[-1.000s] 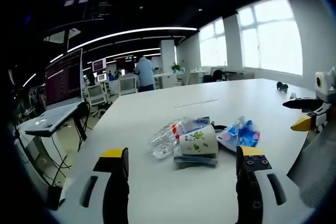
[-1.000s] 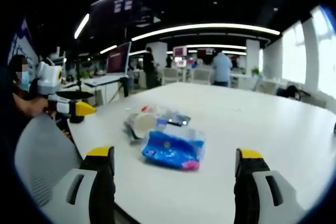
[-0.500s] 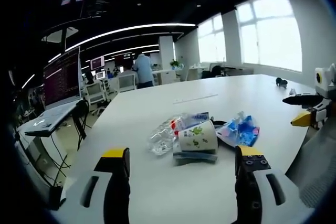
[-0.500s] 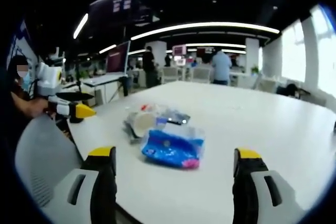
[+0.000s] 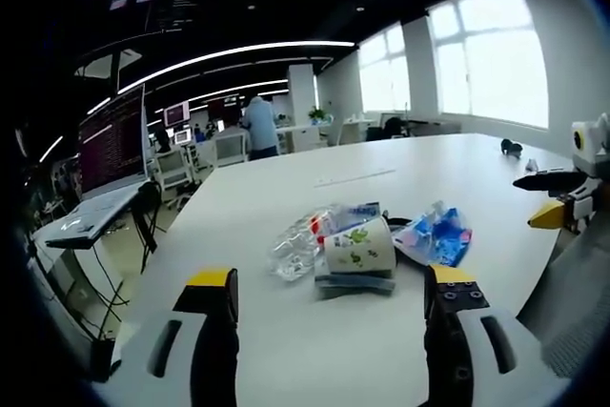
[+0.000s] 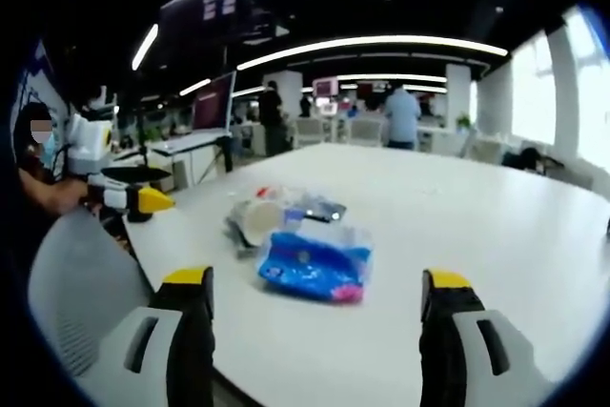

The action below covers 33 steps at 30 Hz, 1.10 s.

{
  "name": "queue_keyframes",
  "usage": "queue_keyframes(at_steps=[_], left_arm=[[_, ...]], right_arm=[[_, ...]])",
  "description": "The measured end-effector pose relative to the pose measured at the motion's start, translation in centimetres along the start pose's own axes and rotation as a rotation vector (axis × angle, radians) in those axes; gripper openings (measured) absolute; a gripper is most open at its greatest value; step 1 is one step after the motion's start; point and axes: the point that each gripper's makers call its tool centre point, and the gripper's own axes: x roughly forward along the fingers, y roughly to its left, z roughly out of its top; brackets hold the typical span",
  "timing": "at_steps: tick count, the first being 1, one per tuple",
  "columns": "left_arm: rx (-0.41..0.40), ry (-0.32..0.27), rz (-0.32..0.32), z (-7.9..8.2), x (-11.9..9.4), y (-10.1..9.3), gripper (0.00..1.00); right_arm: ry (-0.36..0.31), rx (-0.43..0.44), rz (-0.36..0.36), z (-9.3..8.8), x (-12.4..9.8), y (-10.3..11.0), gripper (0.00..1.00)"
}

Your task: Arrange the tabletop items into an orderly group along one side of the table until the central work area is clear of visible clutter.

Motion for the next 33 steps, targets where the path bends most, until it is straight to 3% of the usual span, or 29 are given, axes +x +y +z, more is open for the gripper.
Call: queue_keyframes(at_steps=[7,20,27,33], left_arm=[[0.001,0.008,0.002,-0.1,0.0,0.0,0.77],[0.047,0.091,0.0,-1.7,0.4,-0.1,0.75],[0.062,0.098,-0.019,-1.9,0.4,-0.4,0.75],[0.065,0.115,-0.009,-2.2,0.4,-0.3,0.74]], right_arm=[[-0.01,0.0,-0.009,0.2,0.0,-0.2,0.88],[0.027,0.009,0.006,-0.5,0.2,0.0,0.87],[-0.019,0.015,-0.052,0.3,-0.3,-1.2,0.87],[-0.013,0.009,-0.032,0.3,-0.1,-0.7,0.87]])
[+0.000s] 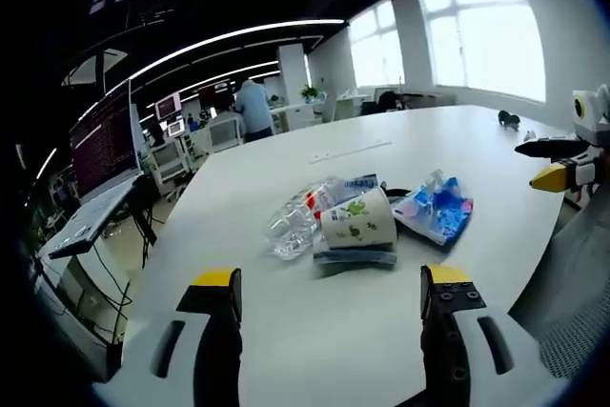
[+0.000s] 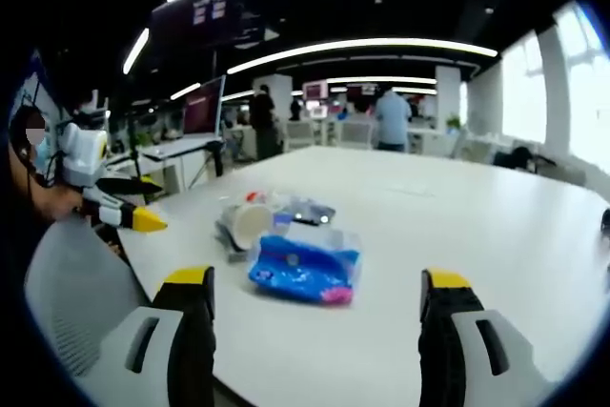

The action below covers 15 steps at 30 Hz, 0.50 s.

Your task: Arrange the tabletop items into an orderly group along one side of the table until the central work area is clear of visible clutter.

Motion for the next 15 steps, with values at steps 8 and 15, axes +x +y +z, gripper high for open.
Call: queue_keyframes(at_steps=[8,15], left_arm=[[-0.003,-0.006,-0.013,0.1,-0.03,-0.27,0.75],[-0.015,-0.003,-0.019,0.06,0.0,-0.39,0.75]], right_arm=[[-0.014,0.006,-0.007,0.23,-0.09,-0.19,0.87],[-0.028,-0.004,-0.014,0.47,-0.21,-0.31,0.87]])
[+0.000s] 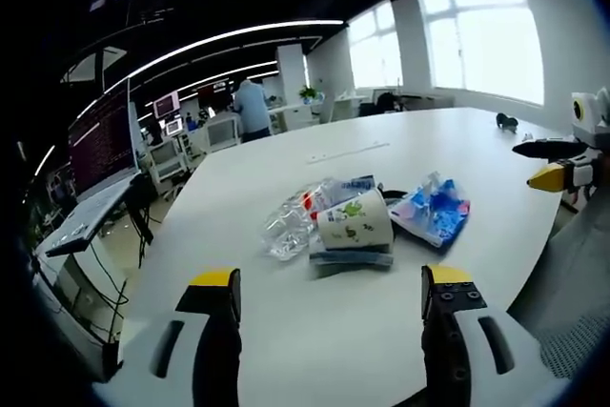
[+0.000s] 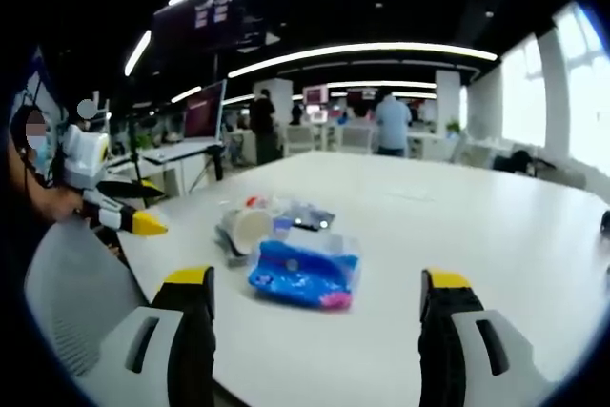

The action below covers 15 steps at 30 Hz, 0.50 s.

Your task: Arrange the tabletop items into an orderly group along one side of the table until the central work area is clear of visible clutter.

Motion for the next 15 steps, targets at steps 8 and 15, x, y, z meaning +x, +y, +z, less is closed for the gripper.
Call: queue_keyframes(at_steps=[8,15], left_arm=[[-0.008,-0.014,-0.007,0.29,-0.04,-0.1,0.76],[-0.01,-0.03,-0.005,0.6,-0.14,0.0,0.76]], right_arm=[[-0.016,-0.009,-0.018,0.36,-0.08,-0.28,0.87],[-0.002,-0.024,-0.013,0.16,0.04,-0.1,0.87]])
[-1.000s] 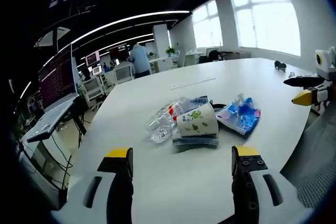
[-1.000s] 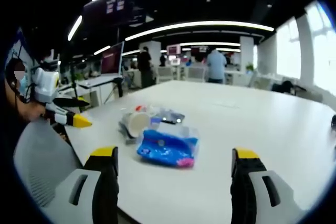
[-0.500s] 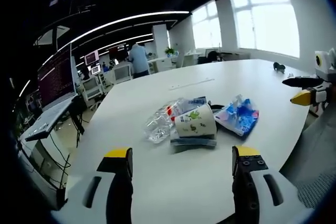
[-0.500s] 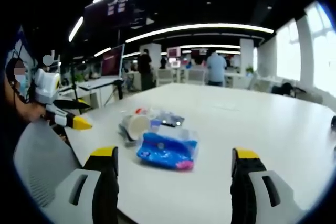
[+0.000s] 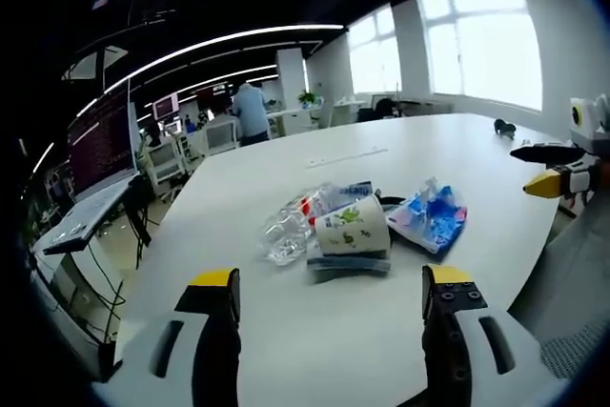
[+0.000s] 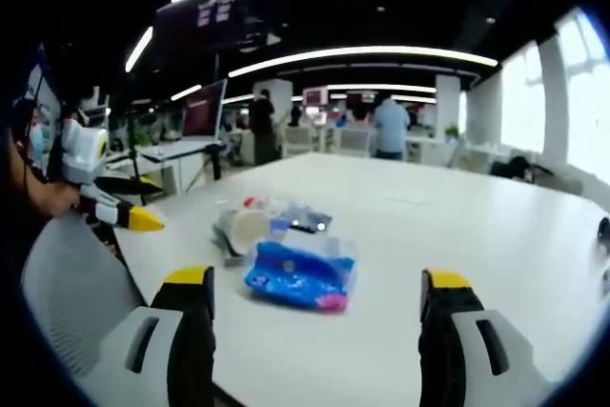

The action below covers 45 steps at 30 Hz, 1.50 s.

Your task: Arrange the tabletop items into an orderly group along one side of the table until the central work area is clear of visible clutter.

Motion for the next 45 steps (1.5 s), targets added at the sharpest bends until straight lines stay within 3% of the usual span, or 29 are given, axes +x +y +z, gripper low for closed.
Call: queue_keyframes(at_steps=[14,45], left_arm=[[0.019,0.04,-0.005,-0.8,0.2,-0.1,0.75],[0.059,0.086,-0.002,-1.5,0.1,0.0,0.74]], right_arm=[[0.048,-0.035,-0.007,-0.8,0.1,0.0,0.87],[0.043,-0.062,0.002,0.2,-0.2,-0.2,0.84]])
